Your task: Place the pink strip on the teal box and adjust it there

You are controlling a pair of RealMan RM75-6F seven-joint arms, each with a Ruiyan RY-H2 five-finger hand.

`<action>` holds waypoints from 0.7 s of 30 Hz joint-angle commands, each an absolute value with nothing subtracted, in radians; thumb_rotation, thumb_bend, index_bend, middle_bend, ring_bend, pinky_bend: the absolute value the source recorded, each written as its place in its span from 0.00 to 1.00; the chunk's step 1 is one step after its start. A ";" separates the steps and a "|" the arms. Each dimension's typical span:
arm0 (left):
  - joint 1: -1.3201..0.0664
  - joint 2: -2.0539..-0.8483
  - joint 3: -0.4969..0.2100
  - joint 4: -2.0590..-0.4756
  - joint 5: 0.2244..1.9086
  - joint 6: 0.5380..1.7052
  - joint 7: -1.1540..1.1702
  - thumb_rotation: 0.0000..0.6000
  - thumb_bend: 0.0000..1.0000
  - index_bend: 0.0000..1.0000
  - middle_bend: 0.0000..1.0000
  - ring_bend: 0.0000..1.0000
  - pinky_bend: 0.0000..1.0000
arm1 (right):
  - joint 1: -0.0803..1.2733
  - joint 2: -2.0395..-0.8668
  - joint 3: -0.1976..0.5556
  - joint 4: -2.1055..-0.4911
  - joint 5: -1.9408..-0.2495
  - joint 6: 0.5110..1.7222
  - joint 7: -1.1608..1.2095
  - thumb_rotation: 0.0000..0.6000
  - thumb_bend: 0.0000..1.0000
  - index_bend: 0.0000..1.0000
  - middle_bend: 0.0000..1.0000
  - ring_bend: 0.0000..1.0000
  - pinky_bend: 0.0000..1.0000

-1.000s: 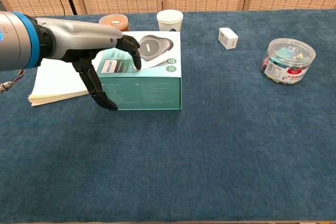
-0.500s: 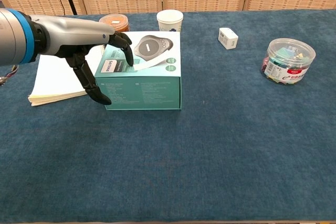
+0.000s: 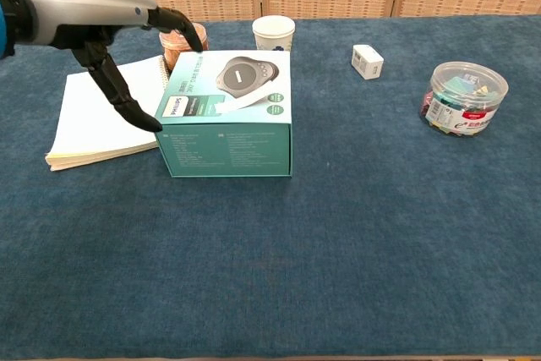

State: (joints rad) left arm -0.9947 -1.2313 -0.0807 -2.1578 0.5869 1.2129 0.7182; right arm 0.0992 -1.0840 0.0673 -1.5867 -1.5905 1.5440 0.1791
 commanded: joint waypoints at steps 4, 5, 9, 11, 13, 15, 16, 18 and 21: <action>-0.886 -1.139 -0.020 -2.185 0.752 1.291 0.658 0.91 0.00 0.00 0.00 0.00 0.00 | 0.100 -1.091 0.069 -1.581 -1.589 1.544 0.172 1.00 0.00 0.02 0.00 0.00 0.00; -0.867 -1.126 -0.008 -2.184 0.781 1.299 0.644 0.94 0.00 0.00 0.00 0.00 0.00 | 0.100 -1.092 0.069 -1.580 -1.589 1.545 0.172 1.00 0.00 0.02 0.00 0.00 0.00; -0.773 -1.076 0.045 -2.161 0.913 1.333 0.555 1.00 0.00 0.00 0.00 0.00 0.00 | 0.100 -1.096 0.069 -1.580 -1.590 1.547 0.166 1.00 0.00 0.00 0.00 0.00 0.00; -0.719 -1.056 0.072 -2.134 0.985 1.353 0.495 1.00 0.00 0.00 0.00 0.00 0.00 | 0.099 -1.097 0.069 -1.579 -1.590 1.546 0.164 1.00 0.00 0.00 0.00 0.00 0.00; -0.658 -1.041 0.096 -2.096 1.051 1.382 0.421 1.00 0.00 0.00 0.00 0.00 0.00 | 0.100 -1.099 0.069 -1.578 -1.587 1.545 0.162 1.00 0.00 0.00 0.00 0.00 0.00; -0.602 -1.035 0.117 -2.053 1.108 1.410 0.350 1.00 0.00 0.00 0.00 0.00 0.00 | 0.101 -1.101 0.070 -1.577 -1.584 1.543 0.161 1.00 0.00 0.00 0.00 0.00 0.00; -0.585 -1.034 0.123 -2.038 1.124 1.418 0.327 1.00 0.00 0.00 0.00 0.00 0.00 | 0.101 -1.101 0.071 -1.576 -1.584 1.543 0.161 1.00 0.00 0.00 0.00 0.00 0.00; -0.516 -1.034 0.147 -1.984 1.161 1.457 0.241 1.00 0.00 0.00 0.00 0.00 0.00 | 0.102 -1.103 0.071 -1.573 -1.582 1.541 0.157 1.00 0.00 0.00 0.00 0.00 0.00; -0.420 -1.056 0.176 -1.885 1.236 1.515 0.127 1.00 0.00 0.00 0.00 0.00 0.00 | 0.103 -1.107 0.071 -1.568 -1.581 1.539 0.153 1.00 0.00 0.00 0.00 0.00 0.00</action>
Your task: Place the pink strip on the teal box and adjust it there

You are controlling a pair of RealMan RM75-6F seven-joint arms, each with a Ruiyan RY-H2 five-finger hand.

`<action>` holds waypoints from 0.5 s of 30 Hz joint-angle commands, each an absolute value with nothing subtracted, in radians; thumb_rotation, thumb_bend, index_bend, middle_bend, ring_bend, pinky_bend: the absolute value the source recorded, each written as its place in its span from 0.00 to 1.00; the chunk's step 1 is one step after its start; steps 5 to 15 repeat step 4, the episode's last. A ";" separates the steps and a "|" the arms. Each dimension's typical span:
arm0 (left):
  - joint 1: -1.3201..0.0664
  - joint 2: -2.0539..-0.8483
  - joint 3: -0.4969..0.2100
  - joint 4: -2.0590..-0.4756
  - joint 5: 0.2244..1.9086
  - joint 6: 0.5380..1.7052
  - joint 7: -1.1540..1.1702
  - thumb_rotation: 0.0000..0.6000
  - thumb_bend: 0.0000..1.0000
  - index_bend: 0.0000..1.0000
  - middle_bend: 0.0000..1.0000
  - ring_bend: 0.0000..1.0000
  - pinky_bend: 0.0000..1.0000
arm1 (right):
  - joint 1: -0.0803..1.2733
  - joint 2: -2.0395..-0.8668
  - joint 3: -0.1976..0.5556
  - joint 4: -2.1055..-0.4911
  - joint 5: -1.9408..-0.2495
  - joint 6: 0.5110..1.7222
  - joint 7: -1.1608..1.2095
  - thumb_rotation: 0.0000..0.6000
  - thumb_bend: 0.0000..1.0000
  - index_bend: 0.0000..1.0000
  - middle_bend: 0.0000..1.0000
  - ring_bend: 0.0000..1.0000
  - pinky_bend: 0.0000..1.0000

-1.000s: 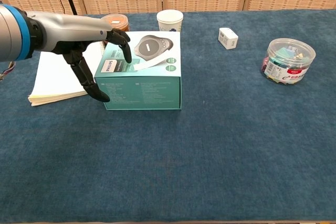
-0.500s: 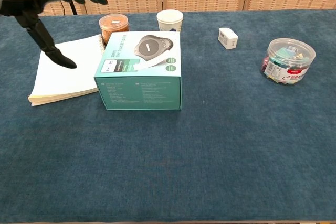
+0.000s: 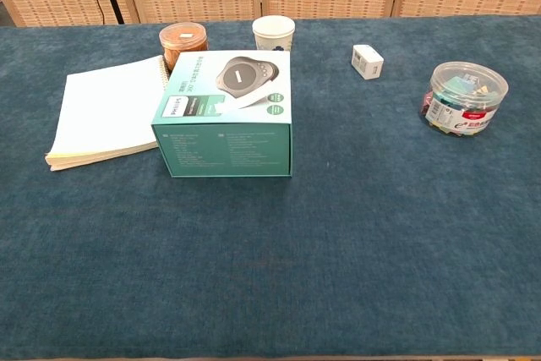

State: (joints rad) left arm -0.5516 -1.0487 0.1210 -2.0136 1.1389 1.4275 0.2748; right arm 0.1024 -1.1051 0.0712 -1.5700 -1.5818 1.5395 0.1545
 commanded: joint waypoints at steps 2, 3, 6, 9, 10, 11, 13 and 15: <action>-0.384 -1.069 0.181 -1.846 1.259 1.535 0.083 1.00 0.00 0.00 0.00 0.00 0.00 | 0.104 -1.108 0.071 -1.567 -1.581 1.537 0.152 1.00 0.00 0.00 0.00 0.00 0.00; -0.368 -1.074 0.183 -1.831 1.266 1.543 0.067 1.00 0.00 0.00 0.00 0.00 0.00 | 0.104 -1.109 0.071 -1.566 -1.580 1.536 0.152 1.00 0.00 0.00 0.00 0.00 0.00; -0.346 -1.081 0.185 -1.809 1.277 1.557 0.044 1.00 0.00 0.00 0.00 0.00 0.00 | 0.104 -1.109 0.071 -1.564 -1.579 1.535 0.151 1.00 0.00 0.00 0.00 0.00 0.00; -0.346 -1.081 0.185 -1.809 1.277 1.557 0.044 1.00 0.00 0.00 0.00 0.00 0.00 | 0.104 -1.109 0.071 -1.564 -1.579 1.535 0.151 1.00 0.00 0.00 0.00 0.00 0.00; -0.346 -1.081 0.185 -1.809 1.277 1.557 0.044 1.00 0.00 0.00 0.00 0.00 0.00 | 0.104 -1.109 0.071 -1.564 -1.579 1.535 0.151 1.00 0.00 0.00 0.00 0.00 0.00; -0.346 -1.081 0.185 -1.809 1.277 1.557 0.044 1.00 0.00 0.00 0.00 0.00 0.00 | 0.104 -1.109 0.071 -1.564 -1.579 1.535 0.151 1.00 0.00 0.00 0.00 0.00 0.00; -0.346 -1.081 0.185 -1.809 1.277 1.557 0.044 1.00 0.00 0.00 0.00 0.00 0.00 | 0.104 -1.109 0.071 -1.564 -1.579 1.535 0.151 1.00 0.00 0.00 0.00 0.00 0.00; -0.346 -1.081 0.185 -1.809 1.277 1.557 0.044 1.00 0.00 0.00 0.00 0.00 0.00 | 0.104 -1.109 0.071 -1.564 -1.579 1.535 0.151 1.00 0.00 0.00 0.00 0.00 0.00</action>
